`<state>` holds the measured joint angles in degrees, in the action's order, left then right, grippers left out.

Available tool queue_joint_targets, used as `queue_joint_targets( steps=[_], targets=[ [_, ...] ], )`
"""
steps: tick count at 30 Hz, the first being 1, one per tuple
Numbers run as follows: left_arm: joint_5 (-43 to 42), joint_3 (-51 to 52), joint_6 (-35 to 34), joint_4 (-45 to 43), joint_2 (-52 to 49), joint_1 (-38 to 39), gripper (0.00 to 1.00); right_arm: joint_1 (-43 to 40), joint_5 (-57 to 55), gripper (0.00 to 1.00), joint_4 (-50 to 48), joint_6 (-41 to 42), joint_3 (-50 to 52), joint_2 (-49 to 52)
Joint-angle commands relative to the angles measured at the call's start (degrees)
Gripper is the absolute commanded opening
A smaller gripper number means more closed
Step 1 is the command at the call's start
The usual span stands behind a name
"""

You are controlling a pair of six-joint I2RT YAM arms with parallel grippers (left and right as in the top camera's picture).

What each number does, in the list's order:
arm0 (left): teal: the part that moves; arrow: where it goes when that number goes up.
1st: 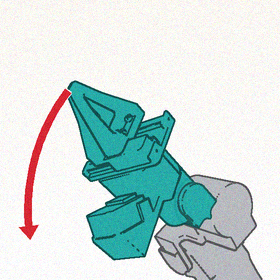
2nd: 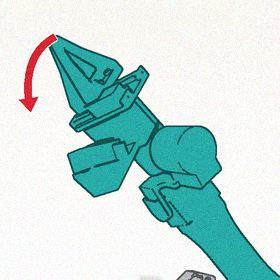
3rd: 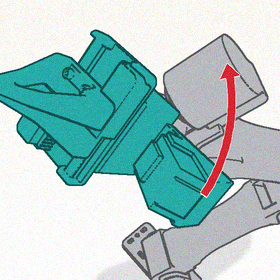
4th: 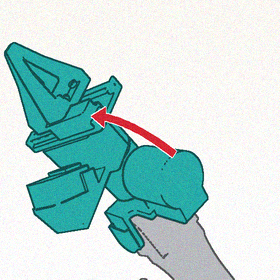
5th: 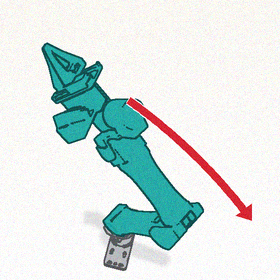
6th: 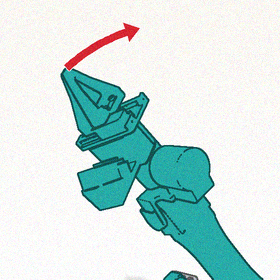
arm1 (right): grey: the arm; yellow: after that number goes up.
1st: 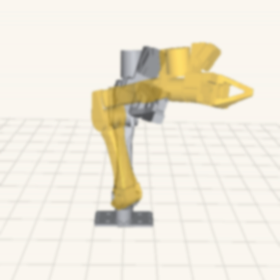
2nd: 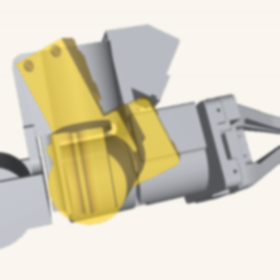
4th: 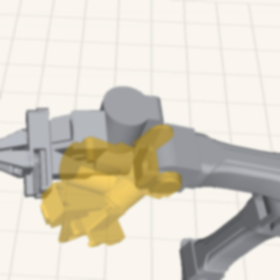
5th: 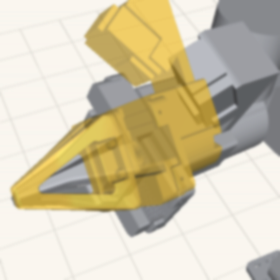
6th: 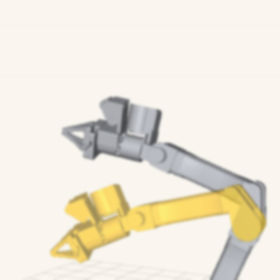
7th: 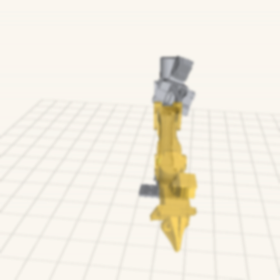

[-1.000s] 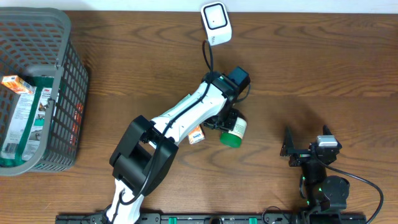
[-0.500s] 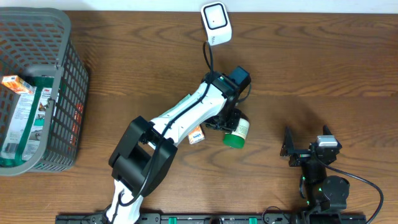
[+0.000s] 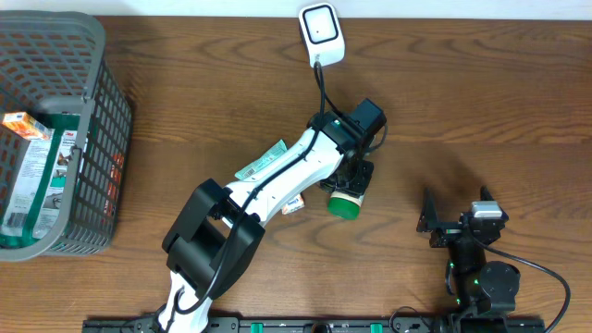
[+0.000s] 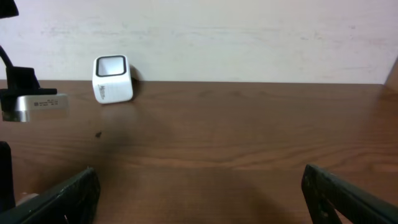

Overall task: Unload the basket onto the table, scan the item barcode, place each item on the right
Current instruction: 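Lower the jar onto the table right of the packages, then retract the left arm up beside the basket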

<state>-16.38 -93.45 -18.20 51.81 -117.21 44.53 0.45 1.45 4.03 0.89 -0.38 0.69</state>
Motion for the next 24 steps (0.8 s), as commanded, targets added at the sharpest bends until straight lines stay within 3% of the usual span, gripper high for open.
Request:
queue_joint_targets(
  steps=[1, 18, 24],
  targets=[
    [0.5, 0.0, 0.3, -0.1, 1.3, 1.1, 0.38, -0.2, -0.3, 0.99, 0.2, 0.2, 0.1, -0.2],
    [0.6, 0.0, 0.1, -3.9, 1.3, 8.4, 0.38, -0.2, -0.3, 0.99, 0.2, 0.2, 0.1, -0.2],
    [12.0, -0.2, 0.1, 0.0, 1.9, 6.4, 0.54, -0.2, -0.3, 0.99, 0.2, 0.2, 0.1, -0.2]
  ],
)
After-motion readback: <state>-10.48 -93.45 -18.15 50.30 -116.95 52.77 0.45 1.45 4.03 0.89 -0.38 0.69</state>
